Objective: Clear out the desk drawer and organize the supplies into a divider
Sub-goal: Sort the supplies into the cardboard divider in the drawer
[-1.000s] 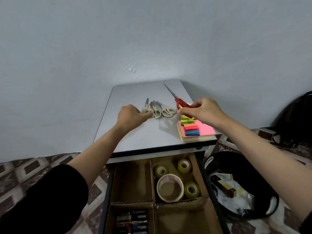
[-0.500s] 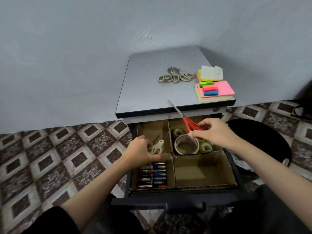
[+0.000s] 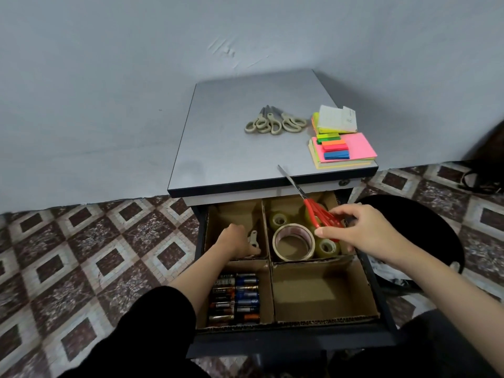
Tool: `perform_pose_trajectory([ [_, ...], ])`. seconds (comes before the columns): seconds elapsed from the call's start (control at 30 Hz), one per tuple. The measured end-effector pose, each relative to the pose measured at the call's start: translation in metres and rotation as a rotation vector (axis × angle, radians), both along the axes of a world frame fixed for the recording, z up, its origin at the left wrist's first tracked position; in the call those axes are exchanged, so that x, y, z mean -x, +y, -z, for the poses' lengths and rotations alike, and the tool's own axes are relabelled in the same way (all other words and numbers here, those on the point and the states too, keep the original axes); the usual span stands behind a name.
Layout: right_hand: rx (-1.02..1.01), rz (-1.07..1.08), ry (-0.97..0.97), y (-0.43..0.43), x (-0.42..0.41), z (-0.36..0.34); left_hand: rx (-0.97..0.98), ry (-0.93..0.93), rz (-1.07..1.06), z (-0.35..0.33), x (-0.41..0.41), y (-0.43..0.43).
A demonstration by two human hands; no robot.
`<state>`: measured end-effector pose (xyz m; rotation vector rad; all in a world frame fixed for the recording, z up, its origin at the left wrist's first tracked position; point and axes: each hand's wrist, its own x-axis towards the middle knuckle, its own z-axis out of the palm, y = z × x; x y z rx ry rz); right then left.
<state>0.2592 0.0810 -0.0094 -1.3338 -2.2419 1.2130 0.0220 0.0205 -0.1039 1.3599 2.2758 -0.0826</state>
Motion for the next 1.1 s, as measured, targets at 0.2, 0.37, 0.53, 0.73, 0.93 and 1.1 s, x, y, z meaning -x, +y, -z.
perform_pose_trajectory([
  [0.2,0.023,-0.008,0.029,0.003,0.002,-0.001,-0.074,-0.053,-0.085,0.014,-0.002,0.006],
  [0.37,0.106,-0.082,0.043,-0.007,0.007,-0.005,-0.359,-0.121,-0.122,0.000,0.012,-0.012],
  [0.53,0.153,-0.352,-0.128,-0.031,0.021,-0.008,-0.759,0.208,-0.030,0.008,0.036,-0.055],
  [0.73,-0.067,-0.383,-0.381,-0.040,0.080,0.024,-0.608,-0.067,-0.089,0.025,0.045,-0.088],
  [0.93,-0.252,-0.304,-0.466,-0.043,0.142,0.037,-0.582,0.010,-0.059,0.022,0.045,-0.087],
  [1.1,-0.241,-0.316,-0.490,-0.036,0.163,0.054,-0.572,0.046,-0.057,0.023,0.046,-0.085],
])
